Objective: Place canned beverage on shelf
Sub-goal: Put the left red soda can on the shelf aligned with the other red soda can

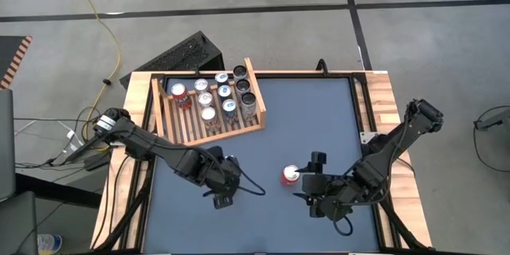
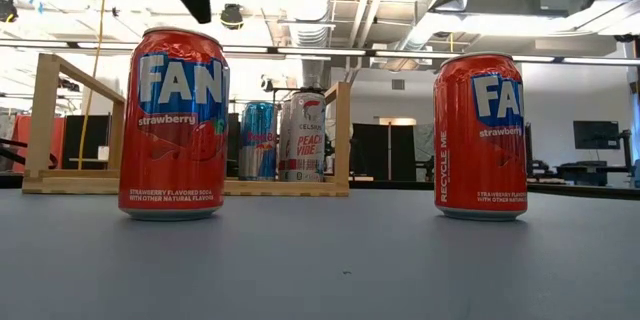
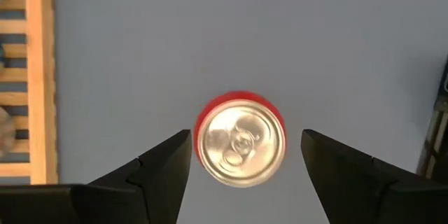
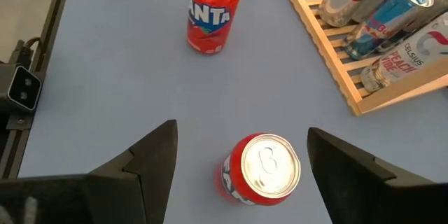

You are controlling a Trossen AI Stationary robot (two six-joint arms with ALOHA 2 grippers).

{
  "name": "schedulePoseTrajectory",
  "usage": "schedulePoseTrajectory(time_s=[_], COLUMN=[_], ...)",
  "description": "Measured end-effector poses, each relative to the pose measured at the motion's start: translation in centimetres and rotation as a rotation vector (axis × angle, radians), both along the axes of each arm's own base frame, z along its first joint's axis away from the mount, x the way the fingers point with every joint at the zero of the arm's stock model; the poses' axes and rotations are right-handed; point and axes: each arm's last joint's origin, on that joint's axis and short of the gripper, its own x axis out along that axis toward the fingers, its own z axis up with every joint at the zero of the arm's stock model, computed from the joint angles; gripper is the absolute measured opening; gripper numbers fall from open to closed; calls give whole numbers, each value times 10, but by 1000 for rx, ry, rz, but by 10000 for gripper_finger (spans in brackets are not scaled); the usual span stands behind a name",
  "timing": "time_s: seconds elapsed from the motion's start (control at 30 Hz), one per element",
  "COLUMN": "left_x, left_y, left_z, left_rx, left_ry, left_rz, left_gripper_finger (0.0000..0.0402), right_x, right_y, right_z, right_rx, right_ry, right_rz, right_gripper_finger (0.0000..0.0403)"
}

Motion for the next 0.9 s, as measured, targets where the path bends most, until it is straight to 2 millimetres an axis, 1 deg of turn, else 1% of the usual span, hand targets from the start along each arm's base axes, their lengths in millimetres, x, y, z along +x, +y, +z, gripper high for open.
schedulePoseTrajectory(time_s=[0.33, 0.4, 0.5, 0.63, 0.73, 0.9], left_x=[4, 3, 6, 13, 14, 9], left_y=[2, 1, 0, 0, 2, -2], left_z=[2, 1, 2, 6, 5, -1], left_rx=[38, 15, -66, -110, -130, -105], left_ry=[-51, -35, -26, -89, -75, -11], left_rz=[12, -13, -89, -114, -132, -185], left_gripper_finger=[256, 256, 256, 257, 258, 285], right_x=[0, 0, 0, 0, 0, 0], right_y=[0, 0, -1, -1, -1, -1], right_z=[0, 0, 0, 0, 0, -1], right_rx=[-3, -3, -4, -7, -10, -13], right_ry=[3, 3, 4, 6, 7, 10], right_rz=[-1, -1, -1, 0, 2, 2], right_gripper_finger=[291, 291, 291, 291, 291, 291])
